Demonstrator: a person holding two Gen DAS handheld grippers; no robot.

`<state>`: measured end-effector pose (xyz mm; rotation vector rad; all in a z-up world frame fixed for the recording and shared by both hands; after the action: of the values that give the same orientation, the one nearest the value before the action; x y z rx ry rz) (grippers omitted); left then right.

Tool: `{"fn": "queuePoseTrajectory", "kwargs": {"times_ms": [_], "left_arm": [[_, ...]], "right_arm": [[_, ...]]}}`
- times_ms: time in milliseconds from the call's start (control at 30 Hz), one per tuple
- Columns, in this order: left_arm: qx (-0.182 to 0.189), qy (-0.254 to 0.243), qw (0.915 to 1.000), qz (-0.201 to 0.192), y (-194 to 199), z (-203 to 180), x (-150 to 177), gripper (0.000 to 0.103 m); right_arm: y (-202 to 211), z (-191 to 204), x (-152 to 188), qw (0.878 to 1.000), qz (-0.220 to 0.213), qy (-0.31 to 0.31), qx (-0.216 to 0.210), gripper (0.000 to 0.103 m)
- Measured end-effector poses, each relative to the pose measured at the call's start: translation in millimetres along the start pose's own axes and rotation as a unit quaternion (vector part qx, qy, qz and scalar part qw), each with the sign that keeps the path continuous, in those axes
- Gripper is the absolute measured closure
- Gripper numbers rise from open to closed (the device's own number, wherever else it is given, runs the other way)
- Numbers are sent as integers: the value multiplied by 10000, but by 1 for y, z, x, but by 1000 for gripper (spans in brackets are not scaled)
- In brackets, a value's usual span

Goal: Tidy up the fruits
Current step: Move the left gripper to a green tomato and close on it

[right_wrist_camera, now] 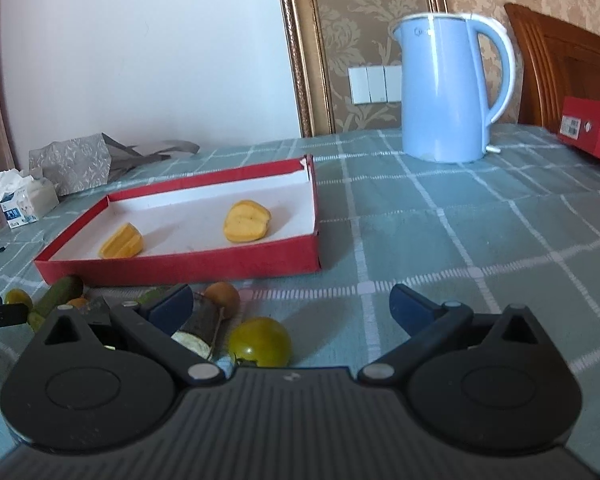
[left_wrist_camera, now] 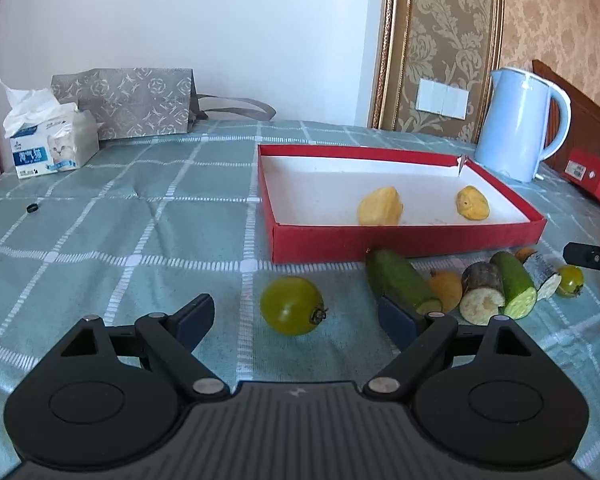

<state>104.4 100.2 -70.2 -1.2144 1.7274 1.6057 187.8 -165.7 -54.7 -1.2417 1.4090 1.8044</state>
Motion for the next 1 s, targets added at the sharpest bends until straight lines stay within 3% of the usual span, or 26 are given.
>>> {"fn": "queuePoseTrajectory", "kwargs": {"times_ms": [433,700,1000], "left_arm": [[-375,-219,9990,-88,-4,-10,-2,13],[-333,-35,9994,47,-11,-8,-3,13],[-450,-283,9986,-24,-11,-12,-2,14]], "right_arm": [[-3,1,2,9999,100,13,-32,0],[-4,1,3,9999,110,9,-21,0],[-3,2,2,9999,111,25,-22,0]]}}
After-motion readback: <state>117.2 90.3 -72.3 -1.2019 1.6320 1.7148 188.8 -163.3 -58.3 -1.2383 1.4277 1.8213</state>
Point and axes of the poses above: each gripper's, at about its wrist camera, not at the fingertips, and y roughly against the way its jaws point, z to its left, x to its underside, the point moved 10 cm from there along -y, roughly the way its jaws point, and after that the axes turned 9 degrees about y, right-handed, at the moved point
